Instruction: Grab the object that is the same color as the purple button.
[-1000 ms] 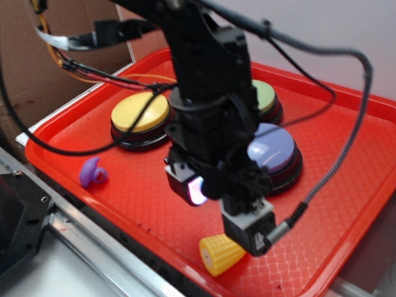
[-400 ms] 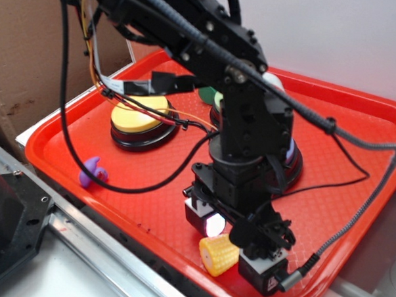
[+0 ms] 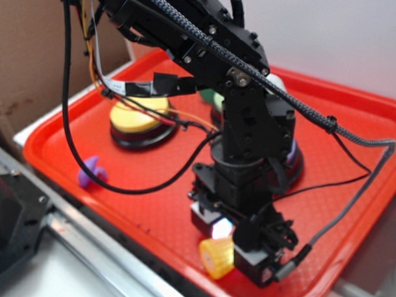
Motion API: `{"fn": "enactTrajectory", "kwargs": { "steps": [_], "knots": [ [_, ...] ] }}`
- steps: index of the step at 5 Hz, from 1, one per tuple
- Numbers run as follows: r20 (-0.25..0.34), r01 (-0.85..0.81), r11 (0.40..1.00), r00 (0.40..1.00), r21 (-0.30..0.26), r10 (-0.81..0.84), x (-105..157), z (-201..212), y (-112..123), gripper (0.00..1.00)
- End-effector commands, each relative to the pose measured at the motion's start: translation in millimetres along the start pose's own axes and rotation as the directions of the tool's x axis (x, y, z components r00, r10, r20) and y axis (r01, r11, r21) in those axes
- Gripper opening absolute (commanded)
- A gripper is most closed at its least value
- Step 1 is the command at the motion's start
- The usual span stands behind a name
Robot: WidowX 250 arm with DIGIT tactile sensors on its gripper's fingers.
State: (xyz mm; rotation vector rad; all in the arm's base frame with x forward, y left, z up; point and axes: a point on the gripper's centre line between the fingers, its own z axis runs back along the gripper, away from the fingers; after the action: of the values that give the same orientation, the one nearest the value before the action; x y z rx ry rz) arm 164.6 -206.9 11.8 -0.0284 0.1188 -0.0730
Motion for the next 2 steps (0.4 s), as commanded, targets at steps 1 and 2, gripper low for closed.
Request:
{"fn": "enactTrajectory", "kwargs": {
  "steps": [1, 2],
  "knots": [
    [0.049, 0.006, 0.996, 0.999, -0.088, -0.002, 4, 61, 22, 0.0],
    [0.064, 0.006, 0.996, 0.998, -0.084, -0.001, 2, 99, 52, 0.0]
  ]
}}
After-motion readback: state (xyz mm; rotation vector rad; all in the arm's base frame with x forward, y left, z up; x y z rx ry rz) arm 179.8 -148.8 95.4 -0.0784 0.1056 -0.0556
